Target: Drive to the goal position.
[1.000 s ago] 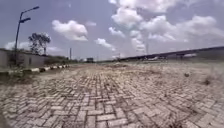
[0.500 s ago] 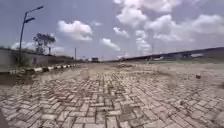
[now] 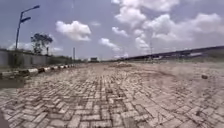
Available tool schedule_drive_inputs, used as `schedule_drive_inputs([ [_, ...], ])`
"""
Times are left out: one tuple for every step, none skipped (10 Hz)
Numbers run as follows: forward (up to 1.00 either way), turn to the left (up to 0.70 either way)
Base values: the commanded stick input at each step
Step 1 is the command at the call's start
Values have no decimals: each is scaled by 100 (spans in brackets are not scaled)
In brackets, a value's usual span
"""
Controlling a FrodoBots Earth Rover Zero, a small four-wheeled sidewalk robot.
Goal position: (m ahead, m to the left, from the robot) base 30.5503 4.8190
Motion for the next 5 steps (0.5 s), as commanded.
schedule_drive_inputs([
  [70, 0],
  [70, 0],
  [70, 0],
  [70, 0],
  [70, 0],
])
